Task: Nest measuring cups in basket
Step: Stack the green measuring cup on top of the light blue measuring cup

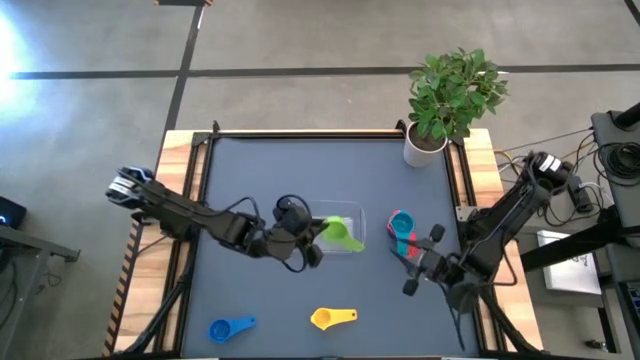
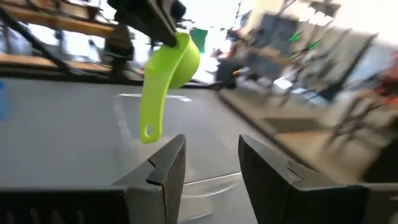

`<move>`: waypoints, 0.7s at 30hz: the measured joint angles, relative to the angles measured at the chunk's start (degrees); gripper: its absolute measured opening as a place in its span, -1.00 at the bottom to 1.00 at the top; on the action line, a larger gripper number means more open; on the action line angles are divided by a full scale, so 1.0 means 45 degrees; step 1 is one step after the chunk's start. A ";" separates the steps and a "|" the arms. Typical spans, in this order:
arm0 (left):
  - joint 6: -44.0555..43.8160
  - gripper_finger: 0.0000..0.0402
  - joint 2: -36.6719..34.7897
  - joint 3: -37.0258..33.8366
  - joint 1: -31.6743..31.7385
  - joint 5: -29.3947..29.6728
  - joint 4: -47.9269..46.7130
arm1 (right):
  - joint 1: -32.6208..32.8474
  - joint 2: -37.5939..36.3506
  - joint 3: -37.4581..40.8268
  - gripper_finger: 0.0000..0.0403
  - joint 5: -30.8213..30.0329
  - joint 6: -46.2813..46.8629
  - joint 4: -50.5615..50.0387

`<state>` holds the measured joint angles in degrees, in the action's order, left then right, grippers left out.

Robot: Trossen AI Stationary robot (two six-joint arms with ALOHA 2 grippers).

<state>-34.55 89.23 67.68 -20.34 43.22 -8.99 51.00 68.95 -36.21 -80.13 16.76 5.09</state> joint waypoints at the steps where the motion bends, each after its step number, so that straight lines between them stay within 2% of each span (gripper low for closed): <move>1: 0.0076 -0.97 0.0074 0.0108 0.0000 0.0333 -0.0004 | -0.0088 0.0158 0.0000 -0.32 -0.0401 -0.0560 0.0258; 5: 0.0540 -0.97 0.0383 0.0654 0.0074 0.1467 0.0007 | -0.0597 0.0721 0.0000 -0.32 -0.1552 -0.2694 0.1405; 10: 0.1466 -0.97 0.1102 0.1580 0.0313 0.2443 0.0004 | -0.1394 0.1350 -0.0005 -0.32 -0.1571 -0.5115 0.3607; 13: 0.1997 -0.97 0.1544 0.2211 0.0487 0.2519 -0.0001 | -0.1808 0.1856 -0.0061 -0.32 -0.1527 -0.6838 0.4835; 16: 0.2444 -0.97 0.1927 0.2754 0.0634 0.2519 -0.0037 | -0.2164 0.2313 -0.0524 -0.28 -0.1532 -0.7869 0.4995; 21: 0.2662 -0.97 0.2142 0.3269 0.0825 0.2516 -0.0489 | -0.2554 0.2965 -0.1426 -0.06 -0.1603 -0.9032 0.4937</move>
<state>-22.58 98.87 82.39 -16.62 54.54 -11.19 39.51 82.29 -42.62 -87.34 -23.89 27.31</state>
